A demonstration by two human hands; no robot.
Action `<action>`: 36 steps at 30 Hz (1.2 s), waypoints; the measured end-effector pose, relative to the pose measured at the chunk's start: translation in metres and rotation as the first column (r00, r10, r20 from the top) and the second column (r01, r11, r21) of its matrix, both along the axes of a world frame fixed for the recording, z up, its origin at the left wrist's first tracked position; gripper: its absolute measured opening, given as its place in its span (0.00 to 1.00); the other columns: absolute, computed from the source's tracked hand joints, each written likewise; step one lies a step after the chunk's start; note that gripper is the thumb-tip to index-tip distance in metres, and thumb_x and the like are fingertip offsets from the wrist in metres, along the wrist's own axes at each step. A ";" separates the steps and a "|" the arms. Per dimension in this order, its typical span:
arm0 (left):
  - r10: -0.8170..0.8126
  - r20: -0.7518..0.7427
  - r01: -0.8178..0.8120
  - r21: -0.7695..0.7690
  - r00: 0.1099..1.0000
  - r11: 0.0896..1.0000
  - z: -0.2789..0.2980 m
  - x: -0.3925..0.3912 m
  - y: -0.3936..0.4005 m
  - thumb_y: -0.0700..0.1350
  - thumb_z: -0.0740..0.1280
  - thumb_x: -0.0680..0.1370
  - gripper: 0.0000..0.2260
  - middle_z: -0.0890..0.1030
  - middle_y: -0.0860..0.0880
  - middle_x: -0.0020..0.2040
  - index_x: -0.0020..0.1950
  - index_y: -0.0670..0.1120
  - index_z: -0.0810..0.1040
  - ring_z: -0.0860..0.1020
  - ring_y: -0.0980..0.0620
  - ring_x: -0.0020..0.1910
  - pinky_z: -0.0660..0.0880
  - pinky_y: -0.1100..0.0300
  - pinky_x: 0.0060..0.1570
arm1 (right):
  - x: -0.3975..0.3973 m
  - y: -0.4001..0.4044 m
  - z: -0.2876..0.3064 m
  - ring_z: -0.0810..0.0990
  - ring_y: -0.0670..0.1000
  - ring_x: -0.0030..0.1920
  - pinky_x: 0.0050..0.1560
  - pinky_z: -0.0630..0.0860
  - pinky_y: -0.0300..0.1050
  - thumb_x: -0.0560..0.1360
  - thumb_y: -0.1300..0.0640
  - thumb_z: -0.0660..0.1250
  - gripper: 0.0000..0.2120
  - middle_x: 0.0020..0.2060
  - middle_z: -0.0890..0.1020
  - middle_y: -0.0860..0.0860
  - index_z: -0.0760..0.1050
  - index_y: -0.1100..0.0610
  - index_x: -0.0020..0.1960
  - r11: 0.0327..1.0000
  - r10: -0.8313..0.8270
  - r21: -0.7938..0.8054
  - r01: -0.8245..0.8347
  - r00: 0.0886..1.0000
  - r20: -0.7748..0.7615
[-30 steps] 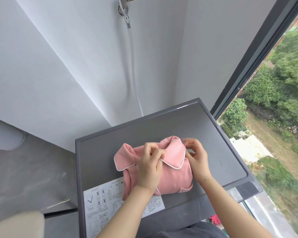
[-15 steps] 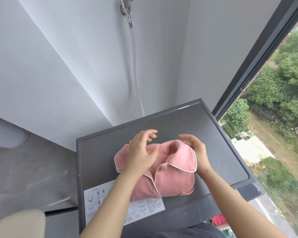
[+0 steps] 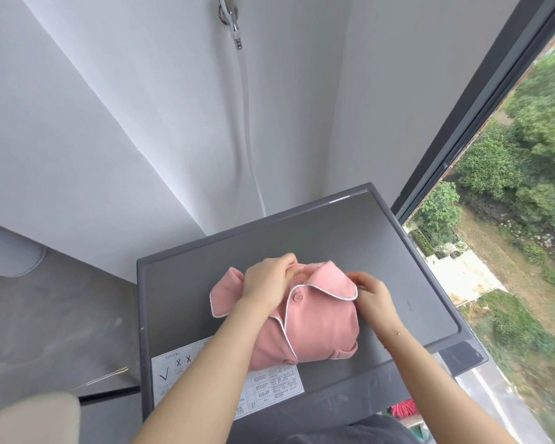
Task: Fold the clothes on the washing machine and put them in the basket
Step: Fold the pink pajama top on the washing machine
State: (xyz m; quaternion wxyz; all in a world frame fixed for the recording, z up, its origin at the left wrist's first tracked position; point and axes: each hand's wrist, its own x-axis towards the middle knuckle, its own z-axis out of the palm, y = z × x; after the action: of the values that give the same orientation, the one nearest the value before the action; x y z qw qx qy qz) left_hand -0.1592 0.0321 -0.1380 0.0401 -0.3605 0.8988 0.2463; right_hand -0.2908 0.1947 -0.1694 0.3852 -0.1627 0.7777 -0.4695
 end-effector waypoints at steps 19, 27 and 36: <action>0.659 -0.381 -0.676 0.110 0.649 0.729 -0.003 0.086 -0.023 0.55 0.65 0.77 0.16 0.82 0.50 0.49 0.59 0.46 0.76 0.75 0.44 0.56 0.69 0.48 0.57 | 0.051 0.018 0.019 0.75 0.41 0.62 0.62 0.70 0.36 0.77 0.55 0.57 0.14 0.60 0.78 0.44 0.79 0.53 0.56 0.932 0.108 -0.260 -0.252 0.879 -0.464; 0.847 -0.072 -0.569 0.711 0.527 0.415 -0.025 0.122 0.040 0.58 0.59 0.80 0.19 0.81 0.48 0.43 0.46 0.42 0.78 0.78 0.51 0.44 0.71 0.58 0.43 | 0.049 0.000 0.015 0.78 0.52 0.51 0.42 0.73 0.45 0.78 0.43 0.63 0.16 0.51 0.80 0.53 0.75 0.56 0.52 0.974 -0.206 0.141 0.180 0.957 0.204; 0.783 -0.310 -0.666 0.411 0.540 0.622 -0.031 0.109 0.039 0.51 0.58 0.82 0.16 0.74 0.49 0.32 0.39 0.43 0.69 0.72 0.49 0.34 0.66 0.55 0.35 | 0.059 -0.017 0.002 0.74 0.58 0.46 0.45 0.68 0.49 0.73 0.49 0.72 0.17 0.39 0.72 0.52 0.68 0.57 0.36 0.987 -0.124 0.071 0.142 0.969 -0.213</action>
State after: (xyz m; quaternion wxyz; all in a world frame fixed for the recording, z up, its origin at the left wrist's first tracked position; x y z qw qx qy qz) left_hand -0.0503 0.0711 -0.1689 -0.2367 -0.6246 0.6099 0.4266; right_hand -0.2314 0.1776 -0.1670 0.2761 -0.1415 0.8422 -0.4409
